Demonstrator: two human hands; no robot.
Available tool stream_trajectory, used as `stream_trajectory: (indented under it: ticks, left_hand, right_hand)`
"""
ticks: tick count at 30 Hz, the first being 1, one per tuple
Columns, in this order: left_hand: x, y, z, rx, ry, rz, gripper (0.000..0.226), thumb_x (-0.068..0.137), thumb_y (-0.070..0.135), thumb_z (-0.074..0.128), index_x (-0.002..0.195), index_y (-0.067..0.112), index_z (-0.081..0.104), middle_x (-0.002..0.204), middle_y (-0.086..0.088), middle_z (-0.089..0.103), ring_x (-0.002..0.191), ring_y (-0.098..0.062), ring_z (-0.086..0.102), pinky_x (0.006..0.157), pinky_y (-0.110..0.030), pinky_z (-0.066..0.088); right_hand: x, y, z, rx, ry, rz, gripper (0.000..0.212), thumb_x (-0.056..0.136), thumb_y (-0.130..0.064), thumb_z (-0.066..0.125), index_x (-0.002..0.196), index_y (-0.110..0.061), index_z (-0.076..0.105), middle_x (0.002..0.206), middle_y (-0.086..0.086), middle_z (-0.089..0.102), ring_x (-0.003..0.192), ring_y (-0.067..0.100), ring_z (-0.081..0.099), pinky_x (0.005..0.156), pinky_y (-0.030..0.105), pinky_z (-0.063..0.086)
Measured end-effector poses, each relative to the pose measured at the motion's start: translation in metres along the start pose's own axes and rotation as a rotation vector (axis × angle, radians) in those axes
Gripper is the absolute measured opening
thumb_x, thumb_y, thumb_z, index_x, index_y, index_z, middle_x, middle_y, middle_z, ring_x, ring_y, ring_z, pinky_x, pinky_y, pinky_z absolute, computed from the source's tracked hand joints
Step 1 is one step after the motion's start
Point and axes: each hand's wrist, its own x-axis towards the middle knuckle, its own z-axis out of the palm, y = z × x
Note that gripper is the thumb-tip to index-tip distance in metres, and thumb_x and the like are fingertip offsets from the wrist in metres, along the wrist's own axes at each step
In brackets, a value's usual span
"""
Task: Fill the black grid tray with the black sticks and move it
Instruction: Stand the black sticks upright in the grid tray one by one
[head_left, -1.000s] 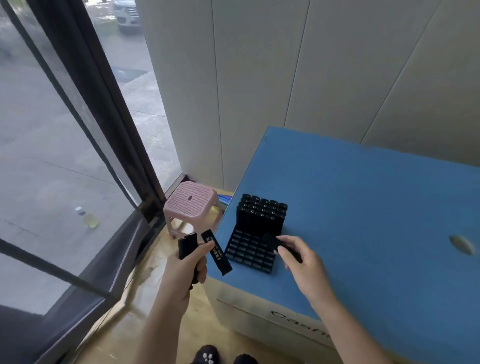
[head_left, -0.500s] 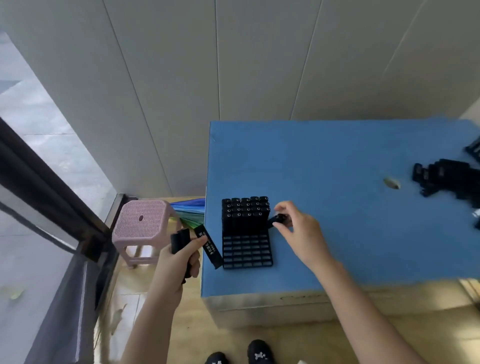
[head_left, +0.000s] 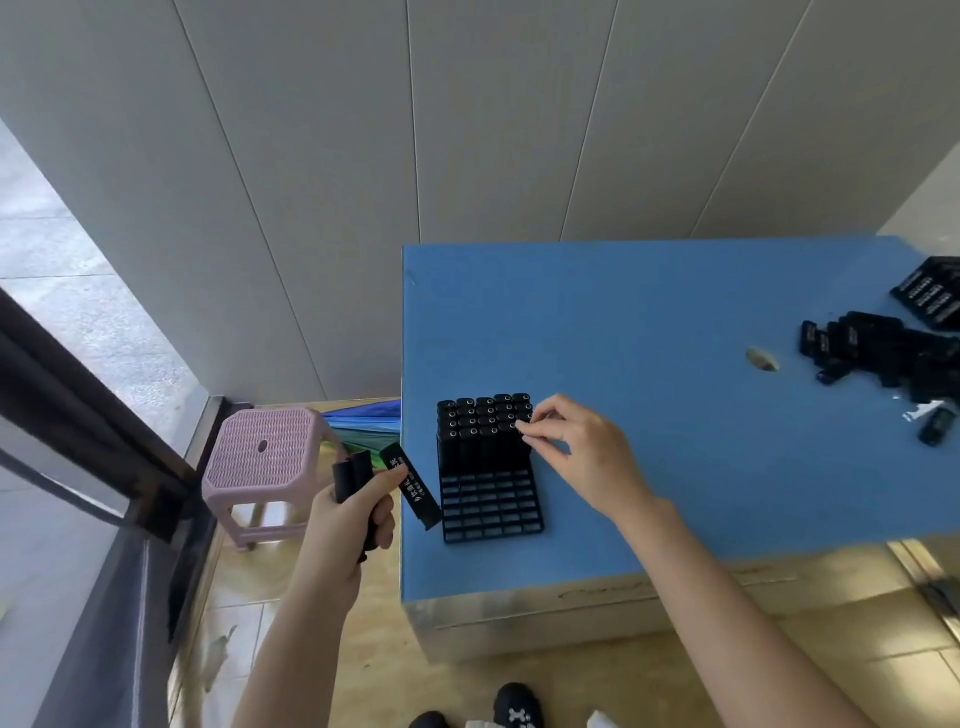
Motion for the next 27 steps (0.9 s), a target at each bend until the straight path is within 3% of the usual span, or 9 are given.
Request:
stream_trajectory:
  ticks: [3, 6, 8, 11, 13, 16, 19, 22, 27]
  left_hand:
    - [-0.002, 0.002, 0.002, -0.033, -0.023, 0.001, 0.019, 0.083, 0.011, 0.064, 0.075, 0.01, 0.047, 0.053, -0.003, 0.037, 0.045, -0.016, 0.034, 0.049, -0.029, 0.031]
    - [-0.006, 0.002, 0.007, -0.077, -0.052, 0.003, 0.018, 0.083, 0.01, 0.064, 0.075, 0.01, 0.048, 0.053, -0.002, 0.036, 0.045, -0.016, 0.033, 0.048, -0.027, 0.03]
    - [-0.009, 0.002, 0.012, -0.094, -0.068, 0.005, 0.016, 0.083, 0.01, 0.064, 0.076, 0.01, 0.049, 0.052, -0.002, 0.035, 0.043, -0.015, 0.033, 0.044, -0.025, 0.032]
    - [-0.011, 0.0, 0.019, -0.088, -0.086, 0.023, 0.012, 0.083, 0.01, 0.064, 0.079, 0.008, 0.052, 0.051, -0.002, 0.036, 0.042, -0.015, 0.035, 0.043, -0.023, 0.035]
    - [-0.012, -0.001, 0.022, -0.063, -0.097, 0.043, 0.015, 0.082, 0.011, 0.065, 0.076, 0.008, 0.051, 0.05, -0.001, 0.036, 0.043, -0.015, 0.035, 0.045, -0.025, 0.034]
    - [-0.013, -0.004, 0.023, -0.041, -0.119, 0.053, 0.022, 0.081, 0.011, 0.066, 0.071, 0.009, 0.047, 0.05, -0.002, 0.035, 0.043, -0.016, 0.035, 0.048, -0.028, 0.032]
    - [-0.015, -0.005, 0.022, -0.024, -0.115, 0.037, 0.015, 0.083, 0.01, 0.064, 0.078, 0.005, 0.05, 0.052, -0.001, 0.037, 0.044, -0.015, 0.037, 0.05, -0.028, 0.033]
    - [-0.015, -0.007, 0.02, -0.033, -0.1, -0.018, 0.011, 0.086, 0.013, 0.062, 0.093, 0.007, 0.056, 0.055, 0.0, 0.041, 0.045, -0.014, 0.039, 0.049, -0.026, 0.036]
    - [-0.013, -0.01, 0.014, -0.073, -0.076, -0.098, 0.011, 0.089, 0.014, 0.056, 0.087, 0.008, 0.047, 0.06, -0.004, 0.044, 0.044, -0.015, 0.038, 0.049, -0.028, 0.035]
  right_hand:
    - [-0.006, -0.009, 0.0, 0.0, 0.054, 0.043, 0.024, 0.089, -0.028, 0.056, 0.109, -0.022, 0.067, 0.099, -0.01, 0.057, 0.086, 0.002, 0.051, 0.064, 0.015, 0.044]
    - [-0.015, -0.044, 0.0, 0.487, 0.043, 0.318, 0.024, 0.096, -0.025, 0.045, 0.113, -0.02, 0.062, 0.104, -0.012, 0.058, 0.088, 0.002, 0.059, 0.075, 0.016, 0.048]
    - [-0.016, -0.072, 0.002, 0.84, -0.172, 0.575, 0.032, 0.097, -0.032, 0.036, 0.11, -0.016, 0.06, 0.095, -0.003, 0.064, 0.077, 0.01, 0.065, 0.072, 0.025, 0.053]
    - [-0.017, -0.099, 0.005, 1.11, -0.472, 0.837, 0.038, 0.099, -0.037, 0.028, 0.106, -0.014, 0.058, 0.078, 0.002, 0.066, 0.066, 0.017, 0.066, 0.064, 0.024, 0.054]
    - [-0.02, -0.105, 0.007, 1.274, -0.46, 0.956, 0.032, 0.099, -0.033, 0.034, 0.099, -0.011, 0.058, 0.07, 0.003, 0.062, 0.059, 0.016, 0.063, 0.057, 0.022, 0.05]
    - [-0.023, -0.102, 0.009, 1.396, -0.311, 1.077, 0.017, 0.096, -0.023, 0.047, 0.091, -0.012, 0.059, 0.07, 0.004, 0.055, 0.056, 0.012, 0.058, 0.055, 0.019, 0.049]
    - [-0.021, -0.088, 0.009, 1.281, -0.175, 0.988, 0.009, 0.093, -0.015, 0.052, 0.091, -0.011, 0.061, 0.078, 0.002, 0.057, 0.061, 0.009, 0.057, 0.064, 0.018, 0.053]
    - [-0.018, -0.073, 0.004, 0.925, -0.112, 0.764, 0.014, 0.089, -0.008, 0.057, 0.09, -0.02, 0.063, 0.078, -0.003, 0.062, 0.067, 0.006, 0.062, 0.072, 0.02, 0.053]
    - [-0.005, -0.06, 0.0, 0.489, -0.068, 0.437, 0.019, 0.083, -0.01, 0.066, 0.097, -0.019, 0.057, 0.082, -0.014, 0.06, 0.073, 0.008, 0.062, 0.069, 0.015, 0.051]
